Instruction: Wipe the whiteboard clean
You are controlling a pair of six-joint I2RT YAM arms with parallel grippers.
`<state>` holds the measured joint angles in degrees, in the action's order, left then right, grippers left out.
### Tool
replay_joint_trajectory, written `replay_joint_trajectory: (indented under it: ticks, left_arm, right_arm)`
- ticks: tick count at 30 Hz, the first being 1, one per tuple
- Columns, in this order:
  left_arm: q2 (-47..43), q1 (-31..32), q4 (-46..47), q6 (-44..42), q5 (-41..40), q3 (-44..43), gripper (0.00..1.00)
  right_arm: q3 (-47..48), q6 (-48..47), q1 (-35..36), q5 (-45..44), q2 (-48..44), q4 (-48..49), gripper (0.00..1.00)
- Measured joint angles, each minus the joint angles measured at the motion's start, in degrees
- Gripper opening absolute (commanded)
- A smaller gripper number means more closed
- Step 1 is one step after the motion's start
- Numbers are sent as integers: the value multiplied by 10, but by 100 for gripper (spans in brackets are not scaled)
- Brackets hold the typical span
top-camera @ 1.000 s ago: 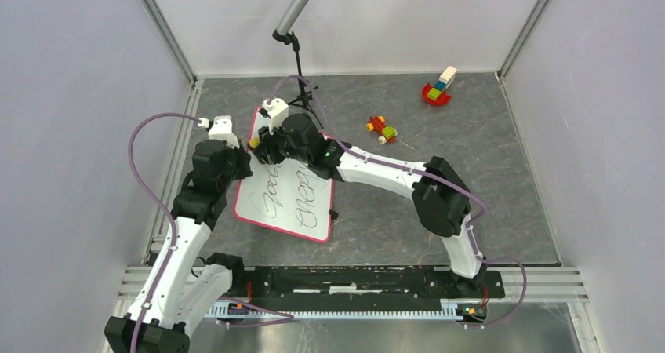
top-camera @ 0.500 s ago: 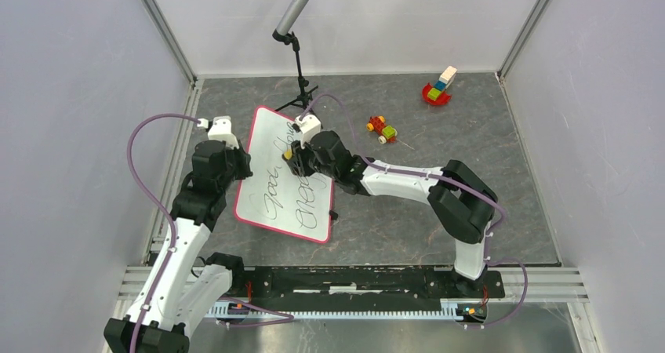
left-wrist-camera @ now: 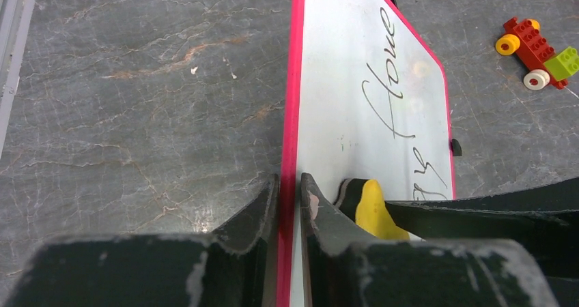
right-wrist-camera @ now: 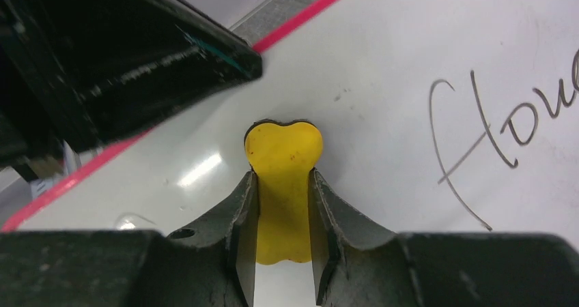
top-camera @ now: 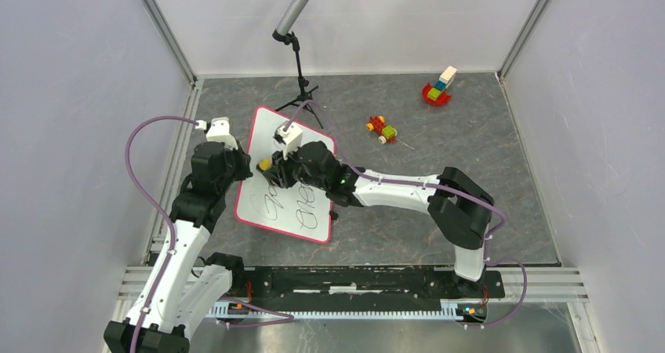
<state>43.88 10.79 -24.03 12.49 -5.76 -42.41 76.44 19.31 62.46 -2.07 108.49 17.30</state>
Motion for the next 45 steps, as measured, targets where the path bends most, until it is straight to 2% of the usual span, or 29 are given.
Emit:
replay_joint_trajectory:
  ticks: [4, 8, 12, 15, 22, 26, 31, 36, 45]
  left_arm:
    - [-2, 0, 1, 1, 0, 1, 2]
    - [-2, 0, 3, 1, 0, 2, 2]
    - [-2, 0, 3, 1, 0, 2, 2]
    - [-2, 0, 3, 1, -2, 3, 2]
    - [-12, 0, -8, 8, -3, 4, 2]
    - [-18, 0, -11, 13, -8, 7, 2]
    - [-16, 1, -5, 13, -7, 8, 2]
    - [-13, 1, 1, 13, -7, 9, 2]
    - [-14, 1, 1, 13, -7, 9, 2]
  right_arm:
    - [-90, 16, -28, 19, -30, 59, 0]
    - [-155, 24, -62, 16, -48, 63, 0]
    - [-149, 19, -56, -6, -47, 49, 0]
    - [-108, 1, -37, -34, -37, 6, 0]
    - [-26, -32, 54, -38, -25, -3, 0]
    - [-31, -42, 72, -35, -26, 12, 0]
    - [-108, -22, 40, -8, -48, 75, 0]
    - [-174, -4, 4, -9, -68, 92, 0]
    - [-100, -59, 62, -96, -63, -6, 0]
